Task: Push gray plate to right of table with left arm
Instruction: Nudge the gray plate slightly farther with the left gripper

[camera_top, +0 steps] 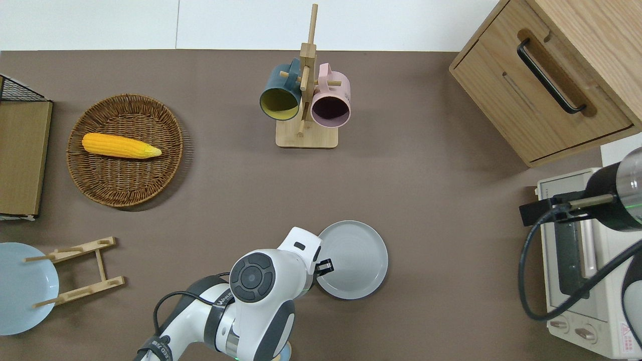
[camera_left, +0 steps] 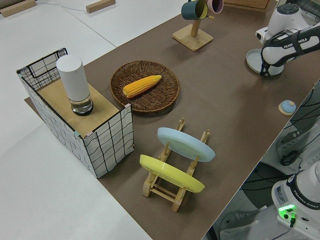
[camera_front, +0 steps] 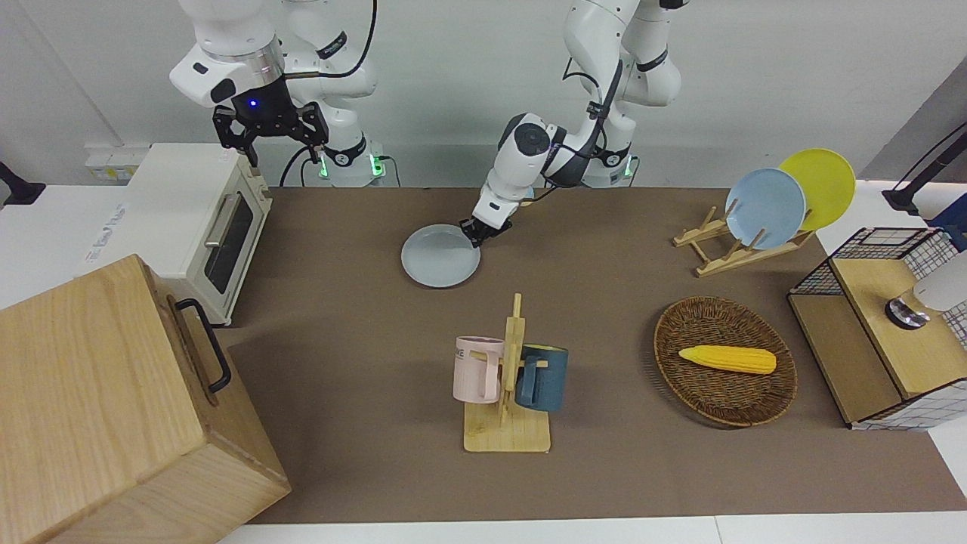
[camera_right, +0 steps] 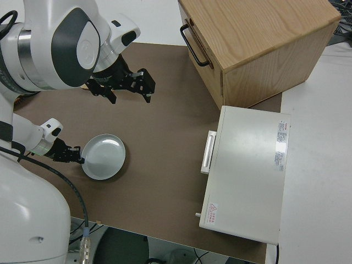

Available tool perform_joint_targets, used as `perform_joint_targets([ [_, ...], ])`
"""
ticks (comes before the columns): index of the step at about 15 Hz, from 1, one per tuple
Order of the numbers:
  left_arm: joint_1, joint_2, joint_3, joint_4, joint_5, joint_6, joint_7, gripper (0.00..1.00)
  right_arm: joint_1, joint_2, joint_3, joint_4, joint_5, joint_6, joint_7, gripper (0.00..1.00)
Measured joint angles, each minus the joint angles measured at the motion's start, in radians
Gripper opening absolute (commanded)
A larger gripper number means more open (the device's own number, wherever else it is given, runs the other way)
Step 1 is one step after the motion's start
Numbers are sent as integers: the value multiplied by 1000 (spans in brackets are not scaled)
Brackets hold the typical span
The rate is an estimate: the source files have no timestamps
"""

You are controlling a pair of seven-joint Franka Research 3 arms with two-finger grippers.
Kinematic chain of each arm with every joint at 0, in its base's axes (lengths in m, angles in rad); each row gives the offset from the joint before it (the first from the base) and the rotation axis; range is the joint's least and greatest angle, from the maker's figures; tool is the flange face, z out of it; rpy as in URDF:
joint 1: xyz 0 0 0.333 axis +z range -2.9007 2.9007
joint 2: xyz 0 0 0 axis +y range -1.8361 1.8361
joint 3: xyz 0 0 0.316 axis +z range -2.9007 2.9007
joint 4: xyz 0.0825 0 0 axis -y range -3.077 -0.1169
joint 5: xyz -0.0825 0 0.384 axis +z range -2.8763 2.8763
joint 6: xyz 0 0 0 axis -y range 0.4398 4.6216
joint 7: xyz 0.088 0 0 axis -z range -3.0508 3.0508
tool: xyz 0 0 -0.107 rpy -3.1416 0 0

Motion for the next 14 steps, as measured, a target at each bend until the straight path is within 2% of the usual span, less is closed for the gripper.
perform_joint_targets([
  [7,-51,49,-2,43,0,63,-77,0,0,0,0,0,0,0,0,996],
  [8,-55,56,-3,51,0,65,-84,138,0,0,0,0,0,0,0,996],
  [9,-58,63,-3,58,0,67,-87,365,0,0,0,0,0,0,0,996],
  [11,-63,76,-4,65,0,67,-87,717,0,0,0,0,0,0,0,996],
  [14,-66,97,-5,74,0,78,-87,928,0,0,0,0,0,0,0,996],
])
